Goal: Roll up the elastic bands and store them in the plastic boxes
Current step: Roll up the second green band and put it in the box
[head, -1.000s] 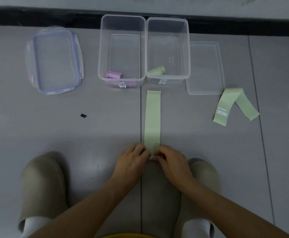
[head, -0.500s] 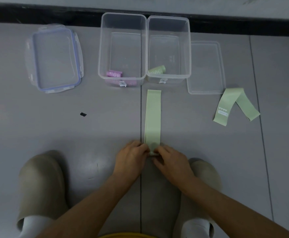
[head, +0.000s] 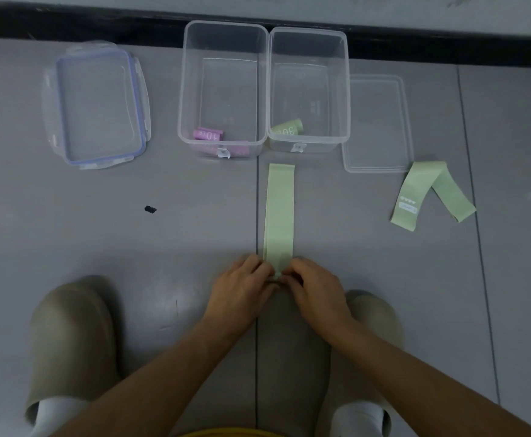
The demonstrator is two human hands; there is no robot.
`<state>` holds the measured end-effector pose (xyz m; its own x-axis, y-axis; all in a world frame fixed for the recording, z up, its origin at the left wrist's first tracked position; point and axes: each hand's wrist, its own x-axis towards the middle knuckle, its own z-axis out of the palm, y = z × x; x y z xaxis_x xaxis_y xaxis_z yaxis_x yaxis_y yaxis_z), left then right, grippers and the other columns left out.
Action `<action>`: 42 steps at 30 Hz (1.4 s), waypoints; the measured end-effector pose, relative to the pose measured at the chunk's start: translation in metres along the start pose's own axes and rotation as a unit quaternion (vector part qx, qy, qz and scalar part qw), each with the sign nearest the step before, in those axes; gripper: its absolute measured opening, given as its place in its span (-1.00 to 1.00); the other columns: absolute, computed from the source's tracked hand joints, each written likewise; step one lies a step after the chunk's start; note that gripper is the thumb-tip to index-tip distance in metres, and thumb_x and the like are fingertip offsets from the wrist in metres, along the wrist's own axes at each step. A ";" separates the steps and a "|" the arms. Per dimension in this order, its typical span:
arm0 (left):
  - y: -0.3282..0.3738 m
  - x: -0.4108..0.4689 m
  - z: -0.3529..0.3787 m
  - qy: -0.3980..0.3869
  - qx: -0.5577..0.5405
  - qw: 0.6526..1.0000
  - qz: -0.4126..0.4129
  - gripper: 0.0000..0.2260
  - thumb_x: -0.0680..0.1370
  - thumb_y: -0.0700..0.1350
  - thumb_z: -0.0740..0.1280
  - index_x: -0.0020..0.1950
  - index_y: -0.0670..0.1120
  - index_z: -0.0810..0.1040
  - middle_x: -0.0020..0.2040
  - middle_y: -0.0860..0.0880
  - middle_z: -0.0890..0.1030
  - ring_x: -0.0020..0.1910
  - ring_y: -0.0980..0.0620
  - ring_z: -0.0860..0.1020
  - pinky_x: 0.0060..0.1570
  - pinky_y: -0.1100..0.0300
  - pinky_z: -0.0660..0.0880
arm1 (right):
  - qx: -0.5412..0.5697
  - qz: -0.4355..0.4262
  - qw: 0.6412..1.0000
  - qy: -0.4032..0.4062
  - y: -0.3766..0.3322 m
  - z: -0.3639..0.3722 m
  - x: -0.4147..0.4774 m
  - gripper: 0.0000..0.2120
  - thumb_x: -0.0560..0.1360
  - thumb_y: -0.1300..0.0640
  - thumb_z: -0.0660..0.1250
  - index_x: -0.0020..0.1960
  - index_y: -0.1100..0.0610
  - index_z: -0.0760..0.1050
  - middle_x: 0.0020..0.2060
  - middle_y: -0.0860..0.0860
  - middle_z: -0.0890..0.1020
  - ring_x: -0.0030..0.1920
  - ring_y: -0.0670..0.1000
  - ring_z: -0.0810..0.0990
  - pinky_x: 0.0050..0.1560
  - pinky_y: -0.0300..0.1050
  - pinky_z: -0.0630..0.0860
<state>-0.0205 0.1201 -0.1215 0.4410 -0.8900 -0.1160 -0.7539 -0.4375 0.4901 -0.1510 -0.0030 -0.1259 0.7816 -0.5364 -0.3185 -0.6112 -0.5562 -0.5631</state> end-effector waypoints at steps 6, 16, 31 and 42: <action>-0.004 0.011 0.000 -0.014 -0.023 0.999 -0.027 -0.91 0.51 -0.02 0.39 -0.14 -0.02 0.58 -0.16 0.04 0.51 -0.16 -0.01 0.51 -0.27 0.09 0.48 | 0.048 0.009 0.998 0.037 -0.003 -0.002 0.002 -0.98 0.57 -0.01 0.30 -0.01 -0.09 0.50 -0.09 -0.17 0.55 -0.10 -0.13 0.54 -0.10 -0.07 0.51; -0.001 0.027 -0.006 -0.024 -0.023 0.999 -0.041 -0.94 0.48 -0.04 0.41 -0.12 -0.01 0.60 -0.12 0.02 0.53 -0.08 -0.04 0.51 -0.29 0.08 0.50 | -0.092 -0.069 0.993 -0.012 0.005 -0.005 0.008 -0.84 0.57 -0.11 0.25 0.01 -0.03 0.48 -0.11 -0.08 0.56 -0.15 0.01 0.56 -0.26 0.02 0.52; -0.006 0.030 -0.002 0.000 -0.017 0.999 -0.029 -0.91 0.49 -0.02 0.42 -0.12 -0.03 0.59 -0.11 0.02 0.52 -0.11 -0.02 0.50 -0.27 0.07 0.50 | 0.063 0.025 0.998 0.007 -0.002 -0.018 0.027 -0.87 0.51 -0.04 0.38 -0.13 -0.03 0.46 -0.25 -0.14 0.53 -0.23 -0.14 0.49 -0.15 -0.07 0.49; -0.003 0.043 -0.006 -0.008 -0.043 0.997 -0.065 -0.91 0.50 -0.01 0.38 -0.09 -0.01 0.59 -0.13 0.01 0.53 -0.13 -0.04 0.52 -0.25 0.09 0.50 | -0.011 -0.025 1.000 0.010 0.001 -0.016 0.021 -0.86 0.56 -0.02 0.32 0.10 -0.03 0.49 -0.01 -0.12 0.60 -0.07 -0.06 0.58 -0.08 -0.03 0.55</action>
<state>0.0033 0.0838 -0.1227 0.5235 -0.8288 -0.1976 -0.6460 -0.5373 0.5422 -0.1375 -0.0247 -0.1212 0.8090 -0.5199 -0.2743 -0.5736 -0.5966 -0.5612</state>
